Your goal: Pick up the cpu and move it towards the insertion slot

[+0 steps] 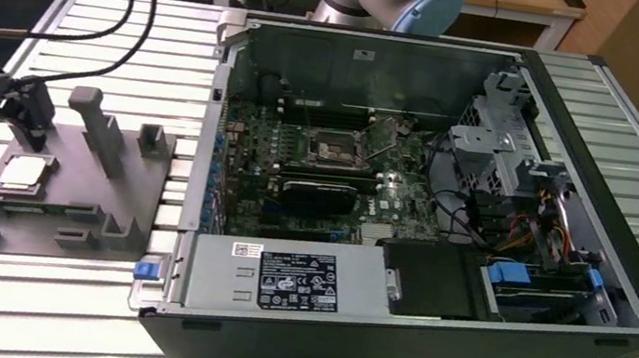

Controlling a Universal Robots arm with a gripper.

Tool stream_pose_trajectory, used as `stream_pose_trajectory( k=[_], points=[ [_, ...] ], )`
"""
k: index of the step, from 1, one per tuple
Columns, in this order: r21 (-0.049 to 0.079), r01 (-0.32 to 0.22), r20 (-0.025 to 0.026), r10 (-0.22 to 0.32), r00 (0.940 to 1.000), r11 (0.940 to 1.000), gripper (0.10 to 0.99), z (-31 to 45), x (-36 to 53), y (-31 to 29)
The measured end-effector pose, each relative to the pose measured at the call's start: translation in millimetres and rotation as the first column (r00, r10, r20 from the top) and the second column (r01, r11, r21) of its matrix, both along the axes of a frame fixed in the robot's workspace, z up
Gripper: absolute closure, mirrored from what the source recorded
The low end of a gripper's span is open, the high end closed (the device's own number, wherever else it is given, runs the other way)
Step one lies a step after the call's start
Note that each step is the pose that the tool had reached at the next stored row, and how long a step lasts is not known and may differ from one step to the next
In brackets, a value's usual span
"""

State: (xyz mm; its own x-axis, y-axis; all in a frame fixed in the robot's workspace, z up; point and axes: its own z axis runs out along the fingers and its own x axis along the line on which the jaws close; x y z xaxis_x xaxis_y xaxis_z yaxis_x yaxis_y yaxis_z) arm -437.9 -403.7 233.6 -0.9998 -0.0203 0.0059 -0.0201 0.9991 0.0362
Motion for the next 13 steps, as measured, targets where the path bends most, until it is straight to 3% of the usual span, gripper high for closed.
stream_pose_trajectory(
  k=[13],
  points=[
    [0.001,0.000,0.0008,0.000,1.0000,1.0000,0.322,-21.2,-0.9,-2.0]
  ],
)
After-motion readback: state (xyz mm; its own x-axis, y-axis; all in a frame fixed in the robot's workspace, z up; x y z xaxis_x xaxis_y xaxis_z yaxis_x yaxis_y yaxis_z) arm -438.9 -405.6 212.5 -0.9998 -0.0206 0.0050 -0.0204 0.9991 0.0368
